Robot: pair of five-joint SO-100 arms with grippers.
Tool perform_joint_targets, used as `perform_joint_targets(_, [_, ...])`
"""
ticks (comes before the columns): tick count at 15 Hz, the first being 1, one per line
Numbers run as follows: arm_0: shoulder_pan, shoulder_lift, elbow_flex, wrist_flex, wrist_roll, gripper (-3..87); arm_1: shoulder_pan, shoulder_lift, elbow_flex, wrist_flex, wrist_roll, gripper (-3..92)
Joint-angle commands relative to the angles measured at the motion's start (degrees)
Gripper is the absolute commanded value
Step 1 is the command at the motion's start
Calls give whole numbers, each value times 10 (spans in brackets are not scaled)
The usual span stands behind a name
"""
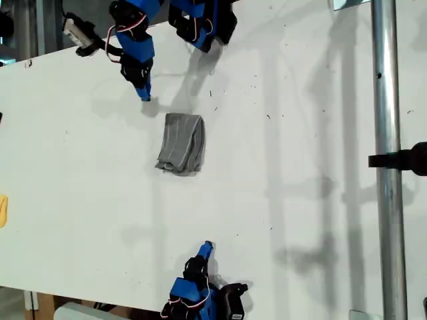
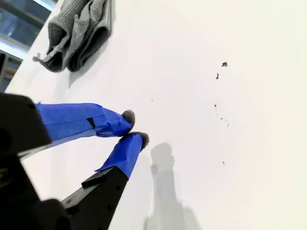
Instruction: Grasp corners of a towel and fold twice.
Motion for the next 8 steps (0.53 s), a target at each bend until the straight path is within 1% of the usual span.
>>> perform_joint_targets(1, [14,2,4,4,-63,64,-33,236,207,34,77,-3])
perform_joint_targets(2, [-1,2,4,4,-54,122,-44,351,269,89,105,-3])
perform_joint_targets(3, [-26,1,4,4,12,120,-49,336,281,108,130,-3])
perform_joint_targets(4, [-39,1,4,4,28,120,-61,345,310,104,189,15])
perform_joint_targets(5, [-39,1,3,4,45,120,-77,344,330,116,267,101])
perform_joint_targets(6, [-35,0,3,7,-29,120,-80,343,331,120,247,116])
perform_joint_targets(7, [-38,0,3,7,34,120,-76,343,324,132,192,116])
perform_joint_targets(8, [-38,0,3,7,152,120,-77,343,324,132,192,116])
